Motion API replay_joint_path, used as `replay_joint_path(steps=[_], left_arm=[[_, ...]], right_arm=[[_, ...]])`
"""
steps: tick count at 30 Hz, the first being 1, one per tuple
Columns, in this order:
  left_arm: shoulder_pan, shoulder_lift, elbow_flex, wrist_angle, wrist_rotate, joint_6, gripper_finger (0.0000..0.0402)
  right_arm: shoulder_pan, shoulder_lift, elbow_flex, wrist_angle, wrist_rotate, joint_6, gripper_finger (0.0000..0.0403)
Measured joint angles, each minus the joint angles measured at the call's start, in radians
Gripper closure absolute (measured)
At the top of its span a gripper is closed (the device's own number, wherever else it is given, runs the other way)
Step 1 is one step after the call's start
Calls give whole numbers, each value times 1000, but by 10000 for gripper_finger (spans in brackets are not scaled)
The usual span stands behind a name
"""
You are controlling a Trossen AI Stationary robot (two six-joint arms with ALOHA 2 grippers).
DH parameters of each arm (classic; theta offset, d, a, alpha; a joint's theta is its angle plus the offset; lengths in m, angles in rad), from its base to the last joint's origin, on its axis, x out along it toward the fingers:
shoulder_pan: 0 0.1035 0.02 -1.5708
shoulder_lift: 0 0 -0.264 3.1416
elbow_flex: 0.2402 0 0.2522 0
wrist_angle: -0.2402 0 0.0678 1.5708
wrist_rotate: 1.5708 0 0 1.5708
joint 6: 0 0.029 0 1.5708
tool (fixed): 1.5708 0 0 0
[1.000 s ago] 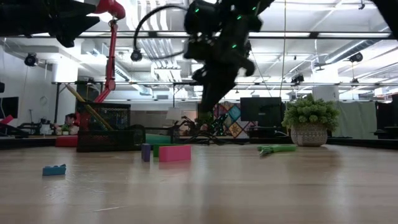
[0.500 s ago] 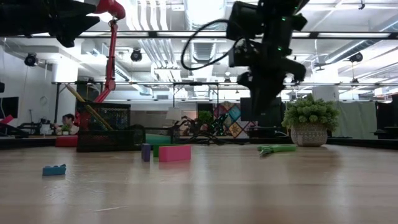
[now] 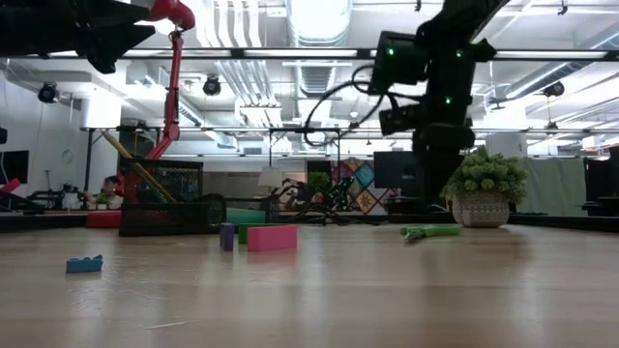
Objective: Pick and place office supplies into organizer
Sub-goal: Put the green scissor into the desk organizer
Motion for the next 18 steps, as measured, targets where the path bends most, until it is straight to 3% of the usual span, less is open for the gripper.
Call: replay_joint_path(steps=[8,18], left_arm=[[0,0,0,0,0,0,206],[0,0,0,0,0,1,206]], right_arm=[[-49,0,-40,-1,0,213,227],[-82,2,-82,3,-24,263,227]])
